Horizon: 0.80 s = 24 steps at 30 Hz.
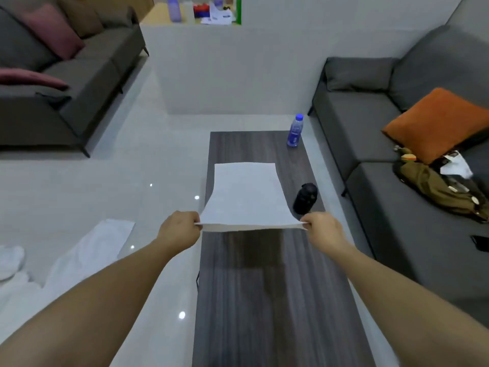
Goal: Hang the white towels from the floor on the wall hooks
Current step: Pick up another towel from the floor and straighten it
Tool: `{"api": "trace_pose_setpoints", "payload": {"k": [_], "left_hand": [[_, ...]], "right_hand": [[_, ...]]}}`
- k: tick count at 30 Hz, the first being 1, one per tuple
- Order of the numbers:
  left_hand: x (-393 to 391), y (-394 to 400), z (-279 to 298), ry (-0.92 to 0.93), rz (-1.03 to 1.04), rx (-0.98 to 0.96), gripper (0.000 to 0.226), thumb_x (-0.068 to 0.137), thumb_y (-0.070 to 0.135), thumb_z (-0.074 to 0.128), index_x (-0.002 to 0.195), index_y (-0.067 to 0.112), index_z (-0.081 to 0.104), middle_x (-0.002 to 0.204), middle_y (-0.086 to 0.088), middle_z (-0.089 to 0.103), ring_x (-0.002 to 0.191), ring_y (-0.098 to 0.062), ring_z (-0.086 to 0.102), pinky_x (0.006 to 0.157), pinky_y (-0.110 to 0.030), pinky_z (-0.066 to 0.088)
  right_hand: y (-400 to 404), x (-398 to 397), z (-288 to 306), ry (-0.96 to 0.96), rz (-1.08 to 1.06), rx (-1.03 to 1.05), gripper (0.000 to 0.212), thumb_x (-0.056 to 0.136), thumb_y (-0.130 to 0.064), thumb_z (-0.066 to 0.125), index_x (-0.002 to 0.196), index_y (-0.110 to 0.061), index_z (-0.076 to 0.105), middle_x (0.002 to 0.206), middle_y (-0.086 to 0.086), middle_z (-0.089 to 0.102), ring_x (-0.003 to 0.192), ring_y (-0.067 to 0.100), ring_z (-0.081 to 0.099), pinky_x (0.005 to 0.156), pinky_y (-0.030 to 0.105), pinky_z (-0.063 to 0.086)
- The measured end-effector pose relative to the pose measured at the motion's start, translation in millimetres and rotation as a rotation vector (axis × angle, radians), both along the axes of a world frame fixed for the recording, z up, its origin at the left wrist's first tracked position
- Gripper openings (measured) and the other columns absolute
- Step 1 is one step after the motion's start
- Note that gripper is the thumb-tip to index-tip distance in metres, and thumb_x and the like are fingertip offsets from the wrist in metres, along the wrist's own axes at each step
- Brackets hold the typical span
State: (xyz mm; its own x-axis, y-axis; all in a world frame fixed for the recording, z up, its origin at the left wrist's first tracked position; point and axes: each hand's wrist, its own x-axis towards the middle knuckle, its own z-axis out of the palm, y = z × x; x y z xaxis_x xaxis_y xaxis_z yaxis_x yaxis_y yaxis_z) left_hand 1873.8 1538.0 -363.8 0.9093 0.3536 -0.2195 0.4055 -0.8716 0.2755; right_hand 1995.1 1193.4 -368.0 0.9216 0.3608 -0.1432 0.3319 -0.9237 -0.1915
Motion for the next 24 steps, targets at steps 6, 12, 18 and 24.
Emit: {"api": "trace_pose_setpoints", "payload": {"k": [6, 12, 18, 24], "left_hand": [[-85.3, -25.9, -66.4, 0.321, -0.178, -0.013, 0.015, 0.087, 0.027, 0.055, 0.094, 0.022, 0.066, 0.085, 0.003, 0.059, 0.074, -0.015, 0.057, 0.061, -0.026, 0.044], [-144.3, -36.9, -93.6, 0.504, -0.346, -0.051, 0.017, 0.082, 0.023, 0.055, 0.086, 0.012, 0.067, 0.077, 0.004, 0.053, 0.074, -0.016, 0.054, 0.054, -0.023, 0.034], [-144.9, -31.2, -108.6, 0.433, -0.257, -0.070, 0.024, 0.088, 0.029, 0.054, 0.065, 0.023, 0.049, 0.072, 0.005, 0.049, 0.070, -0.017, 0.051, 0.055, -0.027, 0.034], [-69.7, -14.8, -113.2, 0.293, -0.148, -0.031, 0.024, 0.095, 0.035, 0.048, 0.093, 0.018, 0.065, 0.085, -0.001, 0.057, 0.078, -0.024, 0.054, 0.066, -0.030, 0.042]], "right_hand": [[-36.0, -105.3, -63.5, 0.190, -0.057, -0.134, 0.019, 0.088, -0.016, 0.061, 0.097, -0.029, 0.073, 0.083, -0.007, 0.067, 0.074, 0.013, 0.060, 0.063, 0.024, 0.040], [-53.6, -187.0, -89.9, 0.475, -0.137, -0.202, 0.014, 0.093, -0.018, 0.060, 0.095, -0.020, 0.073, 0.081, -0.002, 0.067, 0.076, 0.014, 0.064, 0.075, 0.031, 0.057], [-50.0, -186.2, -101.7, 0.427, -0.181, -0.140, 0.013, 0.091, -0.015, 0.059, 0.090, -0.015, 0.072, 0.080, 0.004, 0.069, 0.074, 0.021, 0.065, 0.074, 0.039, 0.058], [-30.0, -102.1, -110.8, 0.402, -0.203, -0.051, 0.015, 0.090, -0.014, 0.058, 0.091, -0.016, 0.072, 0.080, 0.004, 0.068, 0.076, 0.024, 0.065, 0.067, 0.036, 0.056]]}}
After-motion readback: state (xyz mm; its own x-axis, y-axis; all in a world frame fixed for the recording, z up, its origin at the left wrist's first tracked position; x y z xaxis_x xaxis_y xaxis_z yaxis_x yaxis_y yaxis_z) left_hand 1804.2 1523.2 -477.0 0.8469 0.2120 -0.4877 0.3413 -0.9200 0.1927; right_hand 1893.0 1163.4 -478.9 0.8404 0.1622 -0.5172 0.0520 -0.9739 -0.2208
